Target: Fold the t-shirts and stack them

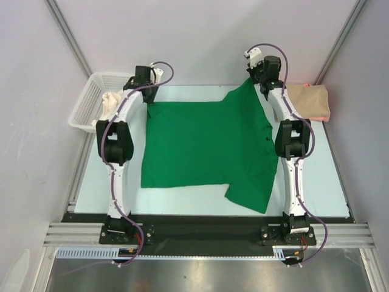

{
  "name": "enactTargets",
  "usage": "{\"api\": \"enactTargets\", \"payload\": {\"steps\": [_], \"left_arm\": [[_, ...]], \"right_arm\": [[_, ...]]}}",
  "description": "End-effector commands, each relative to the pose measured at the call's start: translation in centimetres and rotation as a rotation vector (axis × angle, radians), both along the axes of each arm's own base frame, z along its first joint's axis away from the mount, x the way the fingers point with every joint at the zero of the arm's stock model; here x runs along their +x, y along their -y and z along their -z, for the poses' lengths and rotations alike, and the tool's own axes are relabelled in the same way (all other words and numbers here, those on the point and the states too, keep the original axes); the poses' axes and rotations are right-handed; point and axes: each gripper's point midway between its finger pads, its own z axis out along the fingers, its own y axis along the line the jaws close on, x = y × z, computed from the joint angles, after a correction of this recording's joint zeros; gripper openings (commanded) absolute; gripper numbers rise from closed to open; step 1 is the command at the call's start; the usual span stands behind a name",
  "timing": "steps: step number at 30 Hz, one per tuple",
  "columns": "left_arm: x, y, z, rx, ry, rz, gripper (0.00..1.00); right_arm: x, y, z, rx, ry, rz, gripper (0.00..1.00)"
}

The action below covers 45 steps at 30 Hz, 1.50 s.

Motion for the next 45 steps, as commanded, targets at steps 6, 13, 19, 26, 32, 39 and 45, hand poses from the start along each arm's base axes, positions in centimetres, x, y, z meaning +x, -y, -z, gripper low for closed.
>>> {"api": "enactTargets", "payload": {"steps": [6, 13, 19, 26, 32, 39, 45], "left_arm": [[4.0, -1.5, -3.0, 0.054, 0.140, -0.040, 0.00], [3.5, -1.1, -7.5, 0.019, 0.213, -0.018, 0.00], [1.2, -0.2, -9.5, -0.004, 0.200, 0.081, 0.00], [-2.3, 0.3, -8.8, 0.003, 0.168, 0.160, 0.00], [-5.1, 0.6, -7.4, -0.010, 0.103, 0.193, 0.00], [-8.2, 0.1, -6.2, -0.004, 0.072, 0.202, 0.00], [-9.5, 0.1, -5.9, -0.010, 0.059, 0.217, 0.00]], "right_arm": [[2.9, -0.6, -3.2, -0.012, 0.197, 0.042, 0.00], [0.6, 1.6, -5.8, -0.016, 0.178, 0.063, 0.00], [-3.2, 3.7, -8.0, -0.057, 0.150, 0.056, 0.00], [-8.9, 4.0, -6.8, -0.077, 0.072, 0.022, 0.00], [-13.9, 3.6, -5.6, -0.048, -0.034, 0.000, 0.00], [-18.9, 3.5, -5.1, -0.029, -0.082, -0.008, 0.00], [-21.2, 3.8, -4.5, -0.025, -0.108, 0.003, 0.00]]}}
